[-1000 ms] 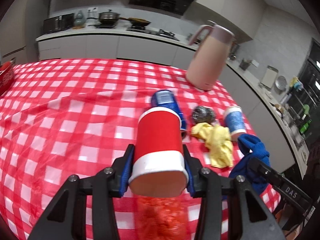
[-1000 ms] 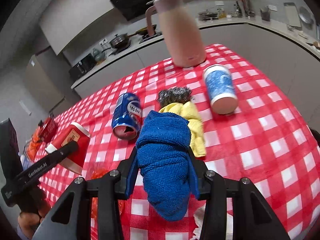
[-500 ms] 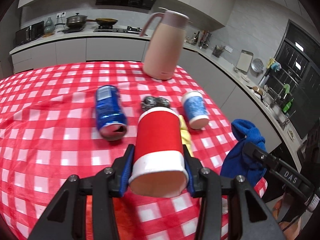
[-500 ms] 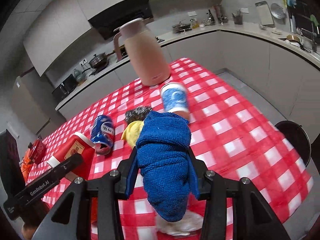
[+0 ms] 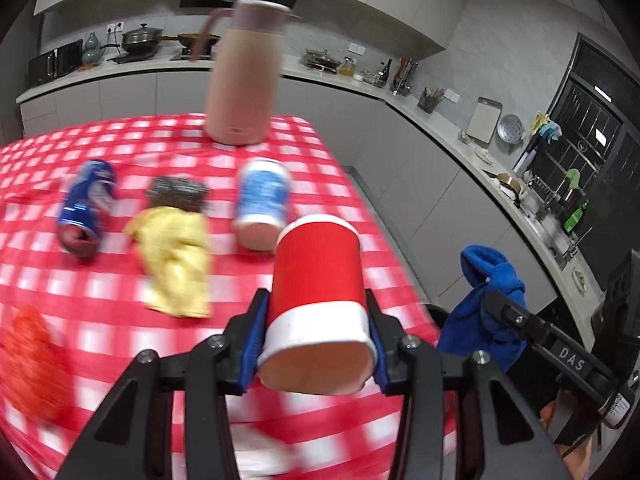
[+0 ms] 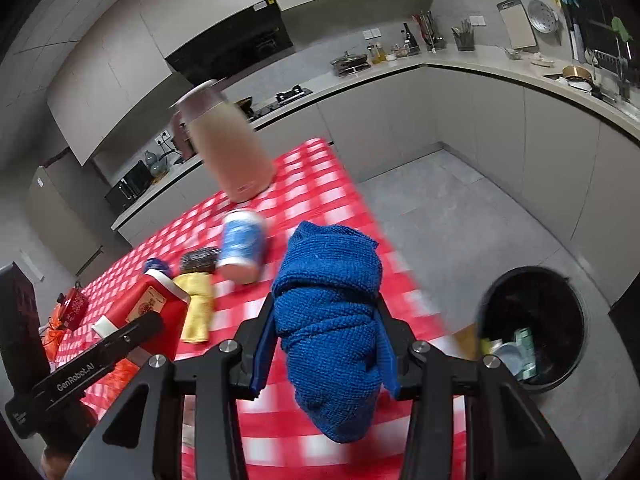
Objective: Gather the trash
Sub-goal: 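Carry the red cup and blue cloth over the black bin and open both grippers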
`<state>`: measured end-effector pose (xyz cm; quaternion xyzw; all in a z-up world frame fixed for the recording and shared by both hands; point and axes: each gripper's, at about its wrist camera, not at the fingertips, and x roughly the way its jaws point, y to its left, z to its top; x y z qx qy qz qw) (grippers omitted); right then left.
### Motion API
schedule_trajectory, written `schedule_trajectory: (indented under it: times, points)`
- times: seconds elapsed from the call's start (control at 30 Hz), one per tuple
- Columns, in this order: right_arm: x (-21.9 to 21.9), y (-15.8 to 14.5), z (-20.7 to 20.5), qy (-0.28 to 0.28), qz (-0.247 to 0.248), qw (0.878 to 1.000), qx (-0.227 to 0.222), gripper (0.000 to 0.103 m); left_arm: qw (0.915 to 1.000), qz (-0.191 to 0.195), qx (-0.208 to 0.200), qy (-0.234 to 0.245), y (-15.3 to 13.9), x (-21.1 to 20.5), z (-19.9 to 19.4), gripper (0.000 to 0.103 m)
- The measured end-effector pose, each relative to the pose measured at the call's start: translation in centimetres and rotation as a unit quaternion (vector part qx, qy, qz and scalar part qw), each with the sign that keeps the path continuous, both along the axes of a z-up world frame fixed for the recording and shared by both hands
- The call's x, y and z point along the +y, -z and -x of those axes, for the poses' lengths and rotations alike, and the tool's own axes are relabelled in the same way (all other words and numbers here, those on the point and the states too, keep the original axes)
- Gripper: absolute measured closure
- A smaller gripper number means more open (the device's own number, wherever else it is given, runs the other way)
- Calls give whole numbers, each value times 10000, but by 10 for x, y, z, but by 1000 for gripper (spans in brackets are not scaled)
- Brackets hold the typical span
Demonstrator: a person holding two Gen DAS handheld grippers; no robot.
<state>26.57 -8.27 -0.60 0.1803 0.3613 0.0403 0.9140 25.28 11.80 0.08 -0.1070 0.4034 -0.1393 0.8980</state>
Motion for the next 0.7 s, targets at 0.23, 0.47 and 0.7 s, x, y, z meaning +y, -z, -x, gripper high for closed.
schedule_trajectory:
  times: [0.23,0.47,0.7]
  points:
    - [-106,7,2,263,98,9995,176,57,9993,129,159,325,11,-92,-9,57]
    - [-177,24,11,717,58,9967,389,57,9954,-11,334,898,24,-167,-19,57]
    - [-222,61,8,903,-6,9926,818,57,9885,-212,794,1272,55,-224,-32,57]
